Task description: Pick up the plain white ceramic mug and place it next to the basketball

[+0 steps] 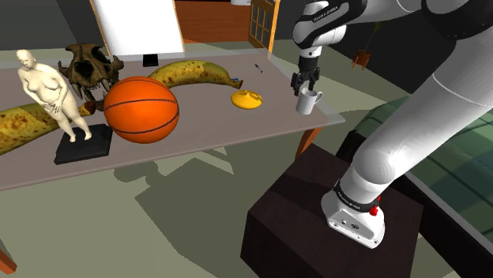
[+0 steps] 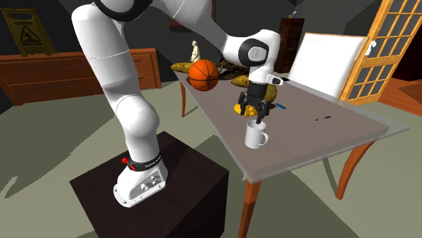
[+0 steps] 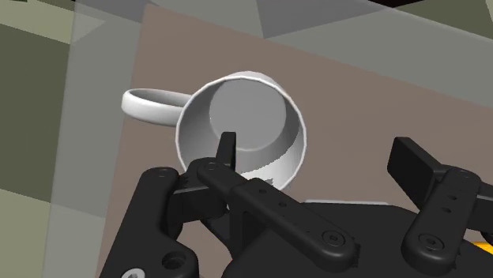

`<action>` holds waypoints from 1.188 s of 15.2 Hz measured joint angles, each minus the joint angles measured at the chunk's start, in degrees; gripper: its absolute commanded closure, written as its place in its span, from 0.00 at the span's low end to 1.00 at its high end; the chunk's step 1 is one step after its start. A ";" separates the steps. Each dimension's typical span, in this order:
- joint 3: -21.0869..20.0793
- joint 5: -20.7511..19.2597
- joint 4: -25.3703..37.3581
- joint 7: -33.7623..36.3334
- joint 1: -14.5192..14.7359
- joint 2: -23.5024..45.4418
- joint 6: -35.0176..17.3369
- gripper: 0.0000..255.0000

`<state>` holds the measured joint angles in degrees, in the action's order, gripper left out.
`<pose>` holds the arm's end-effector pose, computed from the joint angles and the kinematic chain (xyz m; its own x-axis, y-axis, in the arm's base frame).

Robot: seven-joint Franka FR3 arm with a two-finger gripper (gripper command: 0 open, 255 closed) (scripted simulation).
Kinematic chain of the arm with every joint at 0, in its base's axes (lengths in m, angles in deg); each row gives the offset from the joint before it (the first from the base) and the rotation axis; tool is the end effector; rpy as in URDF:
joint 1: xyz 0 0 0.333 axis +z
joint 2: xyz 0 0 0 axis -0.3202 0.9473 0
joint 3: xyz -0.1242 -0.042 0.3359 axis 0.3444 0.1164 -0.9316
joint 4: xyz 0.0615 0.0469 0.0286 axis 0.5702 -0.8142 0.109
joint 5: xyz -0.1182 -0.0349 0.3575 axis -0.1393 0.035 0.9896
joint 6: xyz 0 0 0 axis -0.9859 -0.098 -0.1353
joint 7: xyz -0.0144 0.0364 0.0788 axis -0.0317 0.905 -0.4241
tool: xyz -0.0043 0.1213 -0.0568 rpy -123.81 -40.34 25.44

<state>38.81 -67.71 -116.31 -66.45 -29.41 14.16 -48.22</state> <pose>0.3800 -0.2539 0.4126 0.9542 -0.2481 -0.1670 -0.2476 -0.9686 0.0243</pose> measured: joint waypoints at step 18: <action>0.80 0.37 -3.41 -0.87 -0.45 2.76 -6.05 1.00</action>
<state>39.61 -67.33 -119.72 -67.32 -29.86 16.92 -54.26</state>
